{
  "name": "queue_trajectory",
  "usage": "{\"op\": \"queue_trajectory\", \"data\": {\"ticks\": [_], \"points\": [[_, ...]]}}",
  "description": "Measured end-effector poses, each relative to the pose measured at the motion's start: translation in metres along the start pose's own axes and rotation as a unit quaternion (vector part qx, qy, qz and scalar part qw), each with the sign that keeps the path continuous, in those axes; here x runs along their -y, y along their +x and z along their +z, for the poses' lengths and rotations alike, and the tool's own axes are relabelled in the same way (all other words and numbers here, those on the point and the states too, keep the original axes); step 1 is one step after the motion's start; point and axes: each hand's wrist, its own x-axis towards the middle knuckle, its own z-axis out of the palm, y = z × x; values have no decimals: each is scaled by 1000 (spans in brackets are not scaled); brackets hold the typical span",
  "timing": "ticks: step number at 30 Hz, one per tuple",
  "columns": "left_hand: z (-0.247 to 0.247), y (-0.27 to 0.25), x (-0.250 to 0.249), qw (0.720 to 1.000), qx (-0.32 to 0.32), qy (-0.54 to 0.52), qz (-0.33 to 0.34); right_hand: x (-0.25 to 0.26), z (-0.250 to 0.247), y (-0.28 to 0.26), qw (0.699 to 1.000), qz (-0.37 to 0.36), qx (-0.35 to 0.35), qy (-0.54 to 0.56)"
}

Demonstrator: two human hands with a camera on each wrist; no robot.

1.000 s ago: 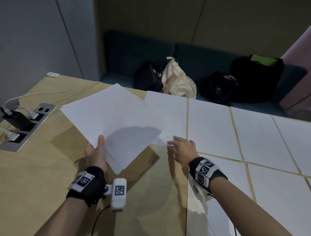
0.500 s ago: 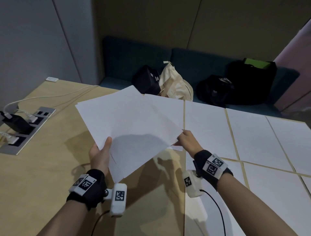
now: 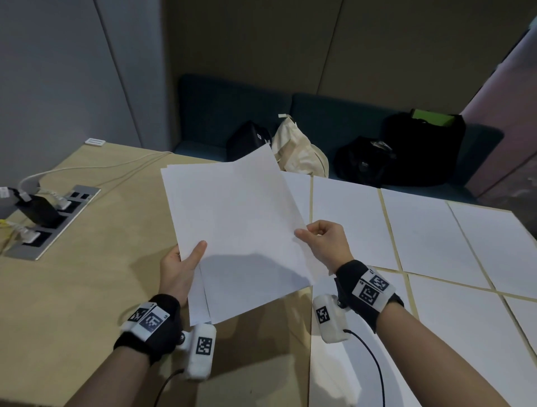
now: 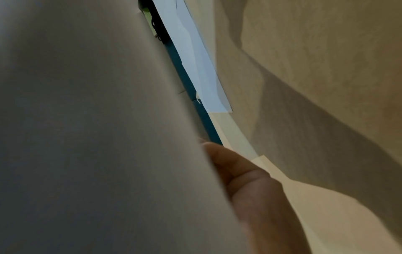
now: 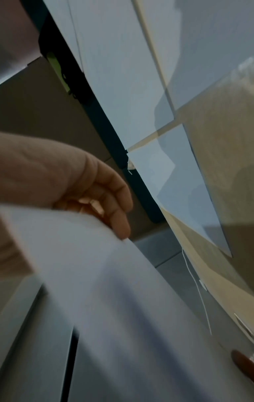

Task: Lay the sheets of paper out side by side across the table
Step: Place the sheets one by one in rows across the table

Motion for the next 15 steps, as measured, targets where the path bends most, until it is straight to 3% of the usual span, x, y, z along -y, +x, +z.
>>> {"op": "queue_trajectory", "data": {"ticks": [11,15], "points": [[12,-26,6,999,-36,-10,17,-12,-23,-17,1000,-8,-23,-18],[12,-37,5,993,-105,-36,30,-19,-29,-25,997,28,-73,-4]]}}
